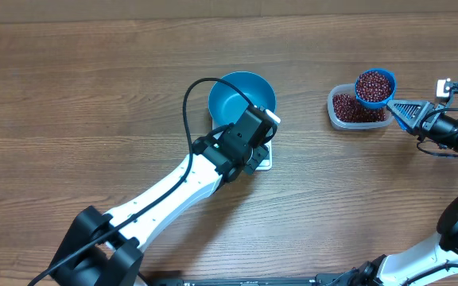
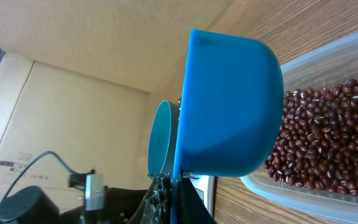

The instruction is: Scoop item into bowl and weigh 150g on scale

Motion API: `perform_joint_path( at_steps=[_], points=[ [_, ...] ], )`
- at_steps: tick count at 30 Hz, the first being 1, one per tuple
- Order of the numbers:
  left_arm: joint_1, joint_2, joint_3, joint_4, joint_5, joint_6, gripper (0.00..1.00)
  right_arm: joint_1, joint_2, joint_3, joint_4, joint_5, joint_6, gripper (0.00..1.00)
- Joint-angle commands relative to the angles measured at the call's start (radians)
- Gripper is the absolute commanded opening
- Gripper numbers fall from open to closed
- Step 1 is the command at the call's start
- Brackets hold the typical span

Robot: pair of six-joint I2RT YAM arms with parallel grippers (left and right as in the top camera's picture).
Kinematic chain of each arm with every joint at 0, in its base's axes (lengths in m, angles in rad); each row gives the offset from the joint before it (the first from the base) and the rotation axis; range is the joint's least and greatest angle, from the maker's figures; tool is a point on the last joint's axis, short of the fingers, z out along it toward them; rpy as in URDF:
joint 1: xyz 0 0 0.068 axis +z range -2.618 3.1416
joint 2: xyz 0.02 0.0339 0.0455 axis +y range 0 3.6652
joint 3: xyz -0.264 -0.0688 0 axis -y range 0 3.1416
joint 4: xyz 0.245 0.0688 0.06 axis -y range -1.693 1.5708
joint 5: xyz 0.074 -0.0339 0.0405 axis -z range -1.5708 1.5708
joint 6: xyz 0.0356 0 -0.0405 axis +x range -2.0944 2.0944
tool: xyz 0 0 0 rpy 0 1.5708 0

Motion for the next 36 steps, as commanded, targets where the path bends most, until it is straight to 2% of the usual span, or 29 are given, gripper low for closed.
perform_joint_path(
  at_steps=[1, 8, 14, 27, 36],
  points=[
    [-0.006, -0.002, 0.001, -0.010, 0.008, -0.024, 0.04, -0.008, 0.001, -0.003, 0.006, -0.035, -0.005, 0.04],
    [-0.006, 0.005, 0.001, -0.048, 0.000, -0.028, 0.04, -0.008, 0.001, -0.003, 0.006, -0.035, -0.005, 0.04],
    [-0.006, 0.011, -0.002, -0.122, -0.003, -0.090, 0.04, -0.008, 0.001, -0.003, 0.006, -0.035, -0.005, 0.04],
    [-0.007, 0.172, -0.002, -0.034, 0.005, -0.089, 0.04, -0.008, 0.001, -0.003, 0.006, -0.035, -0.005, 0.04],
    [-0.007, 0.190, -0.002, 0.026, 0.032, -0.068, 0.04, -0.008, 0.001, -0.003, 0.006, -0.012, -0.005, 0.04]
  ],
)
